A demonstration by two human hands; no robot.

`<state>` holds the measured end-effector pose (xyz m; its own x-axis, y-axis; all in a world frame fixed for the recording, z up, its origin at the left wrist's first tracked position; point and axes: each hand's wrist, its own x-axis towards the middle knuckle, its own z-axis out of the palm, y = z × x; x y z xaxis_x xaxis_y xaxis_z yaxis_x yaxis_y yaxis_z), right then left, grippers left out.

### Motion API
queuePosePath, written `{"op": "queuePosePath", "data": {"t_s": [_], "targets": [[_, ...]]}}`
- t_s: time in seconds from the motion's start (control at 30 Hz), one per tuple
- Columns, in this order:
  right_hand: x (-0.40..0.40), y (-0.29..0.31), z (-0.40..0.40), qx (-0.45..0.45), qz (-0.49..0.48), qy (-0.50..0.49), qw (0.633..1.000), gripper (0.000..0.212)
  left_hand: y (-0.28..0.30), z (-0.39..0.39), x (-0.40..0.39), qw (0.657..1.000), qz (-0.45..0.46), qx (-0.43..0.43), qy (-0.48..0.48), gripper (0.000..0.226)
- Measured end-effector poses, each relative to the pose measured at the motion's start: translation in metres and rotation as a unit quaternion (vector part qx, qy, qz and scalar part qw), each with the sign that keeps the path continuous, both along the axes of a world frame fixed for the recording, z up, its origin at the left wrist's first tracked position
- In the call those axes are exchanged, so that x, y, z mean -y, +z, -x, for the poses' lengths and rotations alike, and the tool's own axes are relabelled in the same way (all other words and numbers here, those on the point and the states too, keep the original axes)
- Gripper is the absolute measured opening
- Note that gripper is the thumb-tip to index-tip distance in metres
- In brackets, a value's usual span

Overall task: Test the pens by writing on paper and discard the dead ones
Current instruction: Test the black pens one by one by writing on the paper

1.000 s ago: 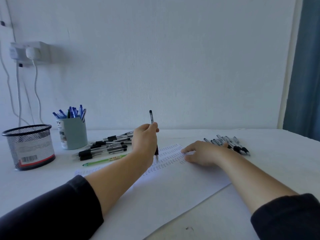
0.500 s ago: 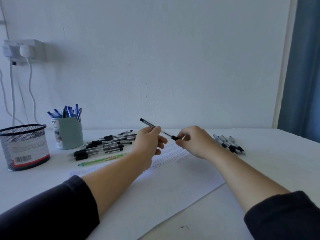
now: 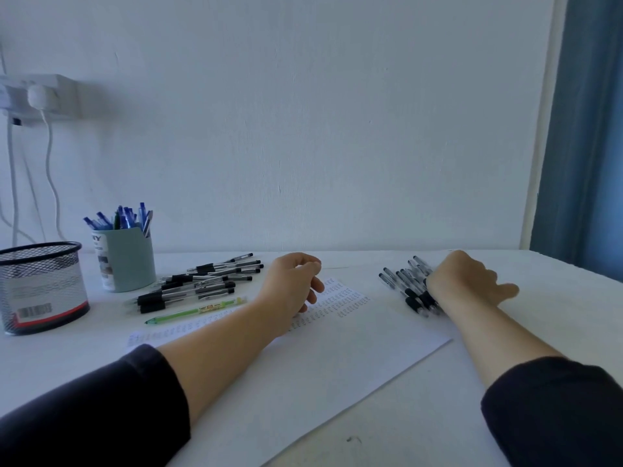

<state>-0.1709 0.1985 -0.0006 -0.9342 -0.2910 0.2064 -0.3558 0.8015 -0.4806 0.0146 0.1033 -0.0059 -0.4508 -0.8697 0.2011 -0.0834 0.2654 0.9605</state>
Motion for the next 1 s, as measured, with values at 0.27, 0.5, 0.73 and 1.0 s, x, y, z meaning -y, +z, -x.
{"op": "queuePosePath", "data": {"t_s": [0.27, 0.5, 0.73, 1.0], "targets": [[0.0, 0.004, -0.01, -0.029, -0.054, 0.034, 0.998, 0.017, 0.002, -0.002, 0.0, 1.0, 0.004, 0.007, 0.004, 0.017], [0.024, 0.002, -0.049, -0.091, -0.03, 0.349, 0.932, 0.046, 0.016, -0.01, 0.005, 0.997, 0.023, 0.068, -0.021, 0.018], [0.035, -0.007, -0.085, -0.048, -0.134, 0.493, 0.858, 0.061, 0.051, -0.053, 0.039, 0.944, 0.174, 0.276, -0.038, 0.012], [0.029, -0.004, -0.088, -0.014, -0.15, 0.502, 0.852, 0.061, 0.058, -0.096, 0.062, 0.758, 0.18, 0.627, -0.011, 0.023]]}}
